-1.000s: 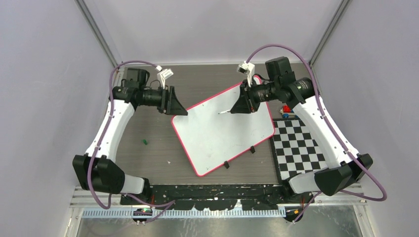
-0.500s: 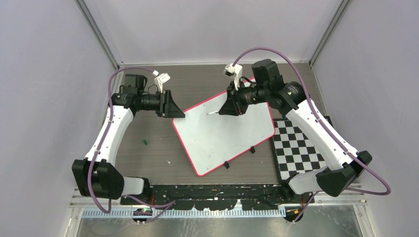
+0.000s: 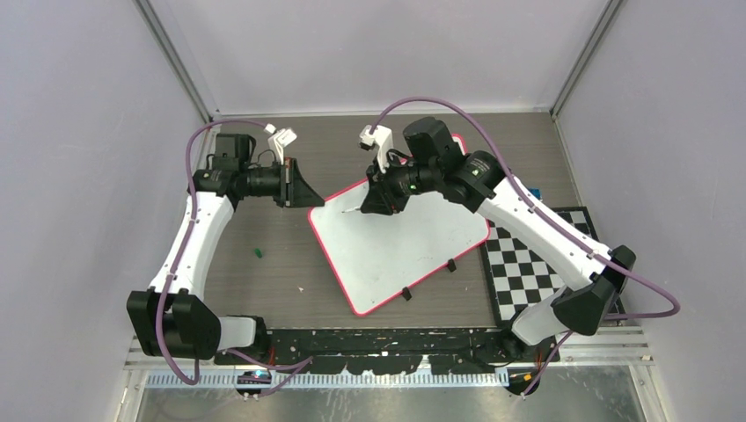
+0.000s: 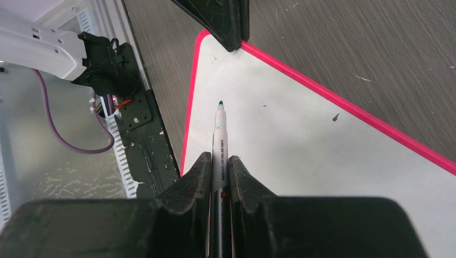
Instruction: Write a sentence on the whiteboard
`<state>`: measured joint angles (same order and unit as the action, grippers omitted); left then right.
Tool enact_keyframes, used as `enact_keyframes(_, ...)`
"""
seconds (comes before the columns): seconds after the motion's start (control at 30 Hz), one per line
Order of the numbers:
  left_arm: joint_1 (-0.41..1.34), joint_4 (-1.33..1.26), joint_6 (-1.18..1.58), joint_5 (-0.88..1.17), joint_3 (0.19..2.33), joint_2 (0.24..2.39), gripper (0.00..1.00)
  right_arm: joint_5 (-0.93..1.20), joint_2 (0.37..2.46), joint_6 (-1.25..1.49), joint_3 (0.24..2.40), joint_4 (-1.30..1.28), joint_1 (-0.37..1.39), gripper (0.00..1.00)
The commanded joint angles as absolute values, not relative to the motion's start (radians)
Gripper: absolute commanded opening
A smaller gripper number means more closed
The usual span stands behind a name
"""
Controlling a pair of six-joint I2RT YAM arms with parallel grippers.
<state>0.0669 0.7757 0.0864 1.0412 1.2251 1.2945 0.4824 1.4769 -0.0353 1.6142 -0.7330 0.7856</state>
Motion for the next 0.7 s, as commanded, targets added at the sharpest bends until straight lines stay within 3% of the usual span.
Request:
enact_keyframes(0.0, 0.063, 0.721, 0.113, 1.089, 1.231, 1.278, 0.01, 0.42, 1.49, -0.032, 1.675, -0.684, 0.833, 0.0)
enact_keyframes(0.67, 0.061, 0.774, -0.039, 1.11, 1.211, 1.246, 0.0, 0.321, 1.578, -0.082, 1.736, -0.677, 0.914, 0.0)
